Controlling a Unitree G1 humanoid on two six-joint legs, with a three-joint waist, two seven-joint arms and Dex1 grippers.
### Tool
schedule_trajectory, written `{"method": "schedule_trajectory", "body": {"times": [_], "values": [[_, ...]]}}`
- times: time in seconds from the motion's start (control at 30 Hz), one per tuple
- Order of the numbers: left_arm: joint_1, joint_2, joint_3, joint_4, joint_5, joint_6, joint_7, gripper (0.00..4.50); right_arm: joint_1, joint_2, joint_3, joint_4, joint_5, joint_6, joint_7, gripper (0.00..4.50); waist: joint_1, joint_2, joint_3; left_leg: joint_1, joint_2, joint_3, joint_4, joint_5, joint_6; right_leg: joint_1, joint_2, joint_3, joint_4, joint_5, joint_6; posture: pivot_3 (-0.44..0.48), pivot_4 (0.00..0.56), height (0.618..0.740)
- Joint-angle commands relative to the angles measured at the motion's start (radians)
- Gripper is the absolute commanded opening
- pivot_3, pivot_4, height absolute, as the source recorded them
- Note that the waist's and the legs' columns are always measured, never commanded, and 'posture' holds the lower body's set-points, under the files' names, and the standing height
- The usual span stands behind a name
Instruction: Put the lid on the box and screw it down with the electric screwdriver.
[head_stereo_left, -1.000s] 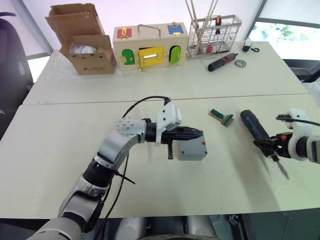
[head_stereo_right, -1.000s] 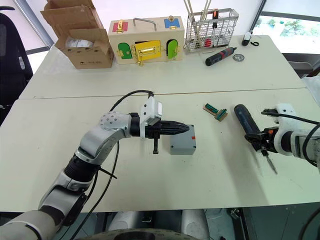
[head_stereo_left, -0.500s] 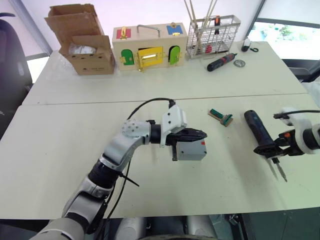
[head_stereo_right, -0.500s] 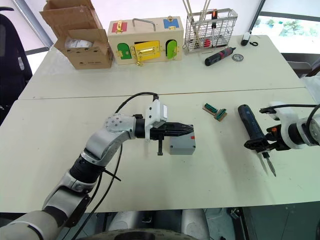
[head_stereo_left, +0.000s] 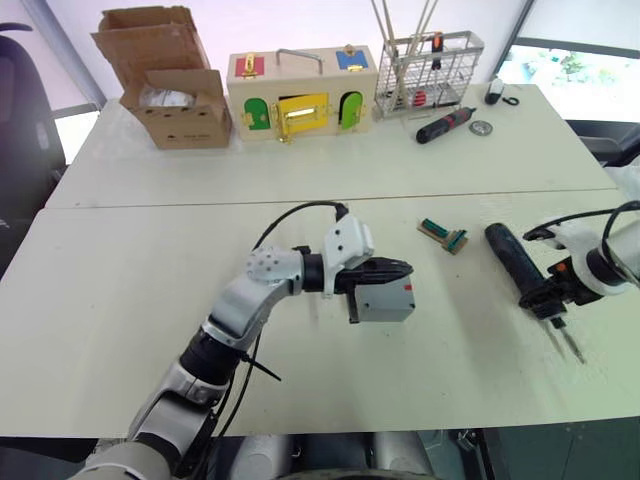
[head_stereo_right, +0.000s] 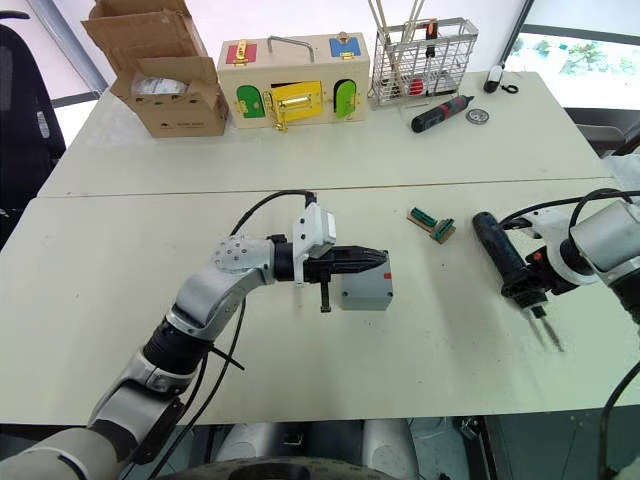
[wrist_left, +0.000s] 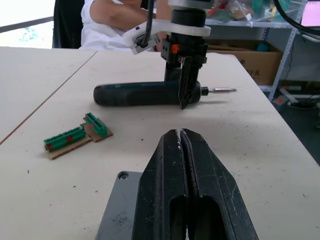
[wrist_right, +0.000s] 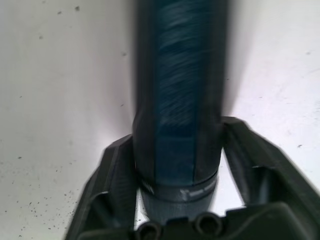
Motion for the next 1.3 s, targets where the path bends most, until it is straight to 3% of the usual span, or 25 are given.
{"method": "schedule_trajectory", "body": {"times": [0.03, 0.57, 0.7, 0.83, 1.0, 1.1, 1.17, 1.2, 1.3], "values": [[-0.003, -0.009, 0.002, -0.03, 0.002, -0.02, 0.006, 0.0, -0.005, 0.035, 0.049, 0.051, -0.017, 0.014, 0.061, 1.88, 0.0, -0.001, 0.0, 0.0, 0.0, 0.0, 0.0, 0.0, 0.0, 0.0, 0.0, 0.0, 0.0, 0.0, 0.0, 0.0, 0.15, 0.737], [0.003, -0.014, 0.0, -0.028, 0.007, -0.028, 0.023, 0.0, 0.009, 0.024, 0.059, 0.067, -0.13, -0.099, 0.217, 1.88, 0.003, -0.006, -0.003, 0.0, 0.0, -0.004, 0.0, 0.0, 0.0, 0.005, 0.0, -0.004, -0.006, 0.0, 0.0, 0.0, 0.15, 0.737], [0.006, -0.01, 0.0, -0.02, 0.009, -0.04, 0.015, 0.0, -0.091, 0.018, -0.018, 0.114, -0.128, -0.072, 0.243, 1.88, 0.0, -0.004, -0.003, 0.0, 0.0, -0.004, 0.0, 0.0, 0.0, 0.004, 0.0, -0.004, -0.006, 0.0, 0.0, 0.0, 0.15, 0.737], [0.01, 0.01, 0.01, -0.007, 0.01, -0.053, 0.001, 0.0, -0.218, 0.006, -0.173, 0.101, -0.048, 0.087, 0.218, 1.88, -0.002, 0.005, -0.002, -0.002, 0.0, 0.0, -0.001, 0.0, 0.0, -0.001, -0.001, -0.001, -0.005, 0.0, 0.0, 0.0, 0.15, 0.737], [-0.019, 0.033, 0.042, 0.026, -0.011, -0.05, -0.03, 0.0, -0.242, -0.005, -0.489, 0.062, 0.078, 0.338, 0.08, 1.88, 0.01, 0.005, -0.001, -0.008, 0.0, -0.003, -0.002, 0.0, -0.001, -0.006, 0.0, -0.003, -0.003, 0.0, 0.0, 0.0, 0.15, 0.737], [-0.054, 0.052, 0.059, 0.062, -0.018, -0.051, -0.063, 0.0, -0.139, 0.038, -0.791, 0.042, 0.235, 0.347, -0.079, 1.88, 0.03, 0.004, -0.001, -0.009, -0.001, -0.003, -0.001, 0.0, -0.001, -0.006, -0.001, -0.003, -0.005, 0.0, 0.0, 0.0, 0.15, 0.737], [-0.084, 0.06, 0.073, 0.082, -0.033, -0.039, -0.09, 0.0, -0.044, 0.19, -1.11, -0.117, 0.334, 0.347, -0.243, 1.88, 0.029, 0.002, -0.002, -0.01, -0.001, -0.003, 0.001, 0.0, -0.001, -0.005, -0.001, -0.003, -0.005, 0.0, 0.0, 0.0, 0.15, 0.737], [-0.1, 0.066, 0.076, 0.09, -0.039, -0.034, -0.11, 0.0, -0.012, 0.33, -1.272, -0.297, 0.35, 0.347, -0.322, 1.88, 0.026, 0.003, -0.002, -0.01, -0.001, -0.003, 0.001, 0.0, -0.001, -0.005, -0.001, -0.003, -0.005, 0.001, 0.0, 0.0, 0.15, 0.737], [-0.135, 0.086, 0.075, 0.108, -0.043, -0.025, -0.165, 0.0, -0.003, 0.717, -1.558, -0.758, 0.4, 0.347, -0.52, 1.88, 0.017, 0.004, -0.002, -0.01, -0.001, 0.0, 0.001, 0.001, -0.002, -0.01, -0.002, -0.002, 0.007, 0.002, 0.001, 0.0, 0.15, 0.737]]}}
